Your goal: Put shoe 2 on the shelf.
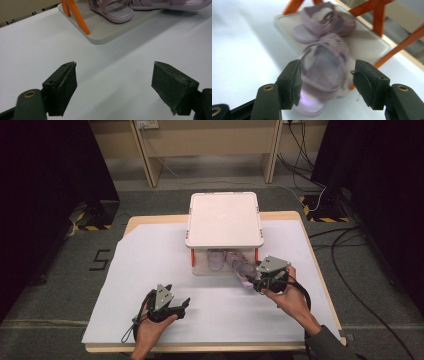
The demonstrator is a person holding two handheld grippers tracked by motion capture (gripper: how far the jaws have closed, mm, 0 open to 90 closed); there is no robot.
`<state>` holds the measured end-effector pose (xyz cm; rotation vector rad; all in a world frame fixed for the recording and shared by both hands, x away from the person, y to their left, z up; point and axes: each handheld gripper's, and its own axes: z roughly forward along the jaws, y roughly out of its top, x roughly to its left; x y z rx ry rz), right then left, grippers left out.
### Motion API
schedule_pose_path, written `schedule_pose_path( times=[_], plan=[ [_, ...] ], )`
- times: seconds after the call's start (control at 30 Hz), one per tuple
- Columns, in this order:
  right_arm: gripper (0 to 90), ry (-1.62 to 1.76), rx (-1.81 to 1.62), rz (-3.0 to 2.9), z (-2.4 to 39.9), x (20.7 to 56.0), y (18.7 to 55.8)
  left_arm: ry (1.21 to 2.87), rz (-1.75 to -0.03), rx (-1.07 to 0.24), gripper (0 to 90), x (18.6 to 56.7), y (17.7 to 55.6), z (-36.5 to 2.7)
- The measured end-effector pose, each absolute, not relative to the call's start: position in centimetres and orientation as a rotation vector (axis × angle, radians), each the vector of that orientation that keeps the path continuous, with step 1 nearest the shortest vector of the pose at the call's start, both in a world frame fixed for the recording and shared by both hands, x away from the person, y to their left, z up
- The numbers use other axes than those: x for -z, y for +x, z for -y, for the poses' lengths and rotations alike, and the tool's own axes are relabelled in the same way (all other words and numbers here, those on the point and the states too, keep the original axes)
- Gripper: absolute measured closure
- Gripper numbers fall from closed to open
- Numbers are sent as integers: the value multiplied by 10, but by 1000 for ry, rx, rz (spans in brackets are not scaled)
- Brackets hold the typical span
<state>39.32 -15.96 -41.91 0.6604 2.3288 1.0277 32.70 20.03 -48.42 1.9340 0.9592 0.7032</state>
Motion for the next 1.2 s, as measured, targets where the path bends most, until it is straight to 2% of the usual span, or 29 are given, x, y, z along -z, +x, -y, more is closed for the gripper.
schedule_pose_path(
  times=[0.27,0.33,0.43,0.53,0.73,0.8,0.87,1.0,1.2],
  plan=[
    [493,486,-1023,-2400,151,437,387,1938,-957,-700,197,485,327,-198],
    [594,437,-977,-2399,147,443,389,1936,-958,-699,197,486,328,-198],
    [659,426,-966,-2391,139,447,390,1939,-960,-699,197,486,328,-199],
    [689,425,-940,-2374,127,446,390,1947,-956,-695,197,486,328,-198],
    [689,408,-864,-2368,122,447,390,1941,-955,-695,197,486,327,-199],
    [669,430,-877,-2370,129,447,389,1939,-956,-695,197,486,327,-199],
    [610,433,-901,-2362,135,448,390,1940,-956,-695,197,486,327,-199],
    [421,486,-974,-2317,143,446,388,1947,-951,-693,198,486,327,-197],
    [307,598,-1069,-2299,159,443,377,1942,-955,-694,198,486,327,-199]
  ],
)
